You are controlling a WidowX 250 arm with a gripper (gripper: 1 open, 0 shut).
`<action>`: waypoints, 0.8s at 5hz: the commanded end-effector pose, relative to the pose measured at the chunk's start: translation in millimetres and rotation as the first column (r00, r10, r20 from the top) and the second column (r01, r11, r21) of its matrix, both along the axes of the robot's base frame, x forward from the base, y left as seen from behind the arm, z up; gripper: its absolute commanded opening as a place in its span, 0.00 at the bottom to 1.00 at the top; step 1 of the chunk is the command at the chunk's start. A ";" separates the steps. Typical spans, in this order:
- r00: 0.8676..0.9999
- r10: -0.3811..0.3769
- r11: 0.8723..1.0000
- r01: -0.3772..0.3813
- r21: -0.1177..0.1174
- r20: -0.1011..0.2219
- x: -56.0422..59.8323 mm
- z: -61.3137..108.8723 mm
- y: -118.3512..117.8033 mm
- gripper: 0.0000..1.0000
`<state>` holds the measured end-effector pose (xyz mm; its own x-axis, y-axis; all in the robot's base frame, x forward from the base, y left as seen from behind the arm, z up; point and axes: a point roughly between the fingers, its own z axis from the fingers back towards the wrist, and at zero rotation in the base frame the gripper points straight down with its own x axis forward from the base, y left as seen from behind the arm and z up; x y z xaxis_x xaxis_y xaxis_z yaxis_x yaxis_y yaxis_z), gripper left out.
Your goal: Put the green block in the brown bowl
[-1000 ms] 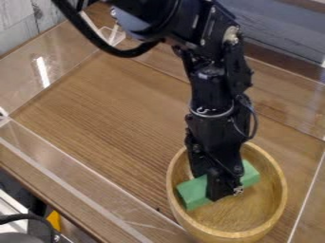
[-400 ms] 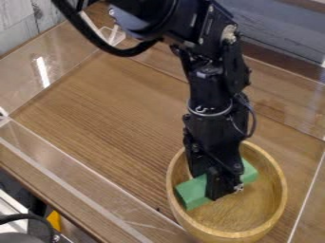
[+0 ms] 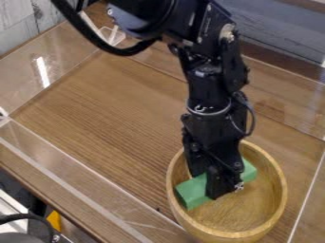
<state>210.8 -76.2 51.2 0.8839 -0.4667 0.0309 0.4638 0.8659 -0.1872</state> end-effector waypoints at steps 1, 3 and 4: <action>0.999 0.024 1.000 -0.023 -0.013 0.046 6.7 11.2 0.8 0.00; 0.998 0.046 0.999 -0.046 -0.016 0.037 5.6 11.3 0.5 0.00; 0.998 0.058 0.998 -0.058 -0.018 0.033 5.1 11.4 0.7 0.00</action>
